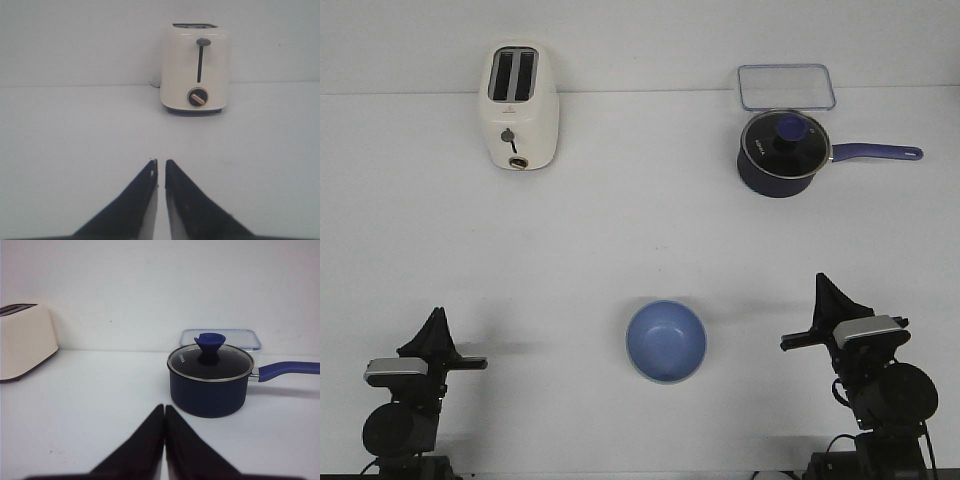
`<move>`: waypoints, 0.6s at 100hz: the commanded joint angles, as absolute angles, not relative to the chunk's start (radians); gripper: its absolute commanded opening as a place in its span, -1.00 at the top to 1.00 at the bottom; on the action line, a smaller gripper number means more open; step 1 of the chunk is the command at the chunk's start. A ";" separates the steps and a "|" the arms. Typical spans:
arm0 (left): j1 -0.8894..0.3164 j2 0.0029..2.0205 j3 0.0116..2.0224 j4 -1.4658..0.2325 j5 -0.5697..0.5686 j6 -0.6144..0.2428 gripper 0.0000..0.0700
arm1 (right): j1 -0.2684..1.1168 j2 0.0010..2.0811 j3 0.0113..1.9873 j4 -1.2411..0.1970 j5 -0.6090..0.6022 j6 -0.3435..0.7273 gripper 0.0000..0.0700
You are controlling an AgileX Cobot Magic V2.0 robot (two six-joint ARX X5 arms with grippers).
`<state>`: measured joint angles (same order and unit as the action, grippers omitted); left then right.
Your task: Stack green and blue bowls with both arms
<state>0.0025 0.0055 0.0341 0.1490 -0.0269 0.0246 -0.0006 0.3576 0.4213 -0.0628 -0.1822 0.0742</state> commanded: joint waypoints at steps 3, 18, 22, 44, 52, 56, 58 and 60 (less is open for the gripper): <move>0.002 0.005 0.014 0.159 -0.027 0.021 0.96 | 0.000 0.353 0.420 -0.047 -0.177 0.035 1.00; 0.002 0.005 0.014 0.159 -0.027 0.021 0.96 | 0.004 0.272 0.357 -0.034 -0.091 -0.130 1.00; 0.002 0.005 0.014 0.159 -0.027 0.021 0.96 | 0.009 0.236 0.318 -0.025 -0.066 -0.165 1.00; 0.002 0.005 0.014 0.159 -0.027 0.021 0.96 | 0.027 -0.004 0.107 -0.068 -0.017 -0.283 1.00; 0.002 0.005 0.014 0.158 -0.027 0.021 0.96 | 0.027 0.001 0.065 -0.049 0.020 -0.290 1.00; 0.002 0.004 0.014 0.159 -0.027 0.021 0.96 | 0.030 0.001 0.050 -0.049 0.032 -0.290 1.00; 0.002 0.004 0.014 0.160 -0.027 0.021 0.96 | 0.032 0.001 0.041 -0.044 0.034 -0.290 1.00; 0.002 0.004 0.014 0.160 -0.027 0.021 0.96 | 0.033 0.001 0.032 -0.032 0.038 -0.290 1.00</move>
<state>0.0025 0.0055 0.0341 0.1459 -0.0269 0.0242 0.0277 0.0032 0.0502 -0.0631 0.0299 -0.2687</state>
